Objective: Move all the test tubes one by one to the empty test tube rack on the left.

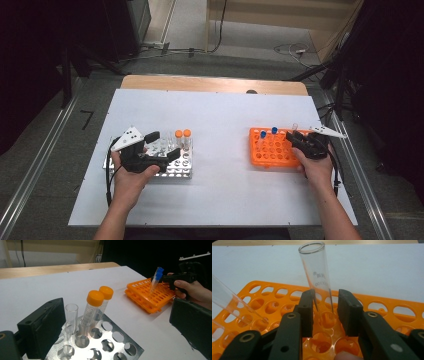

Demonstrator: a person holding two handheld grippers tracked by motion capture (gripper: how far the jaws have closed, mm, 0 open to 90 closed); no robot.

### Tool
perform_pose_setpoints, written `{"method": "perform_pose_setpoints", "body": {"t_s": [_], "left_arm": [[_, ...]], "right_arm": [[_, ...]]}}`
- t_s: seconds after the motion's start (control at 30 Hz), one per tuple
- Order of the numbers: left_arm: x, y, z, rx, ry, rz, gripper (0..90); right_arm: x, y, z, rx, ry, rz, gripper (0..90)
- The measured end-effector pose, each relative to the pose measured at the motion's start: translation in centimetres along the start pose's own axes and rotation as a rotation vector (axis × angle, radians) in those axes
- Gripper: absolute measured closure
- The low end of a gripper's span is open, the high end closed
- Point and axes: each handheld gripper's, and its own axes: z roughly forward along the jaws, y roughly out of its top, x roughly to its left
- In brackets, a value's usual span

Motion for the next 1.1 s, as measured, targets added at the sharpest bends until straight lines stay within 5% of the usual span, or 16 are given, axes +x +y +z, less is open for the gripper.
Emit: {"method": "perform_pose_setpoints", "body": {"t_s": [0.23,0.63,0.8,1.1], "left_arm": [[-0.3,0.0,0.1,0.005,-0.003,0.015,0.7],[-0.5,0.2,0.2,0.002,-0.015,0.015,0.7],[-0.7,0.3,0.4,0.005,-0.024,0.02,0.9],[-1.3,0.6,0.4,0.001,-0.035,0.036,1.7]], "right_arm": [[0.2,-0.2,0.0,-0.014,-0.027,-0.033,73.4],[-0.3,0.5,-2.2,-0.124,0.004,0.004,73.7],[0.1,0.6,-3.3,-0.137,0.052,0.009,73.7],[2.4,0.5,-4.9,-0.128,0.133,-0.053,73.5]]}}
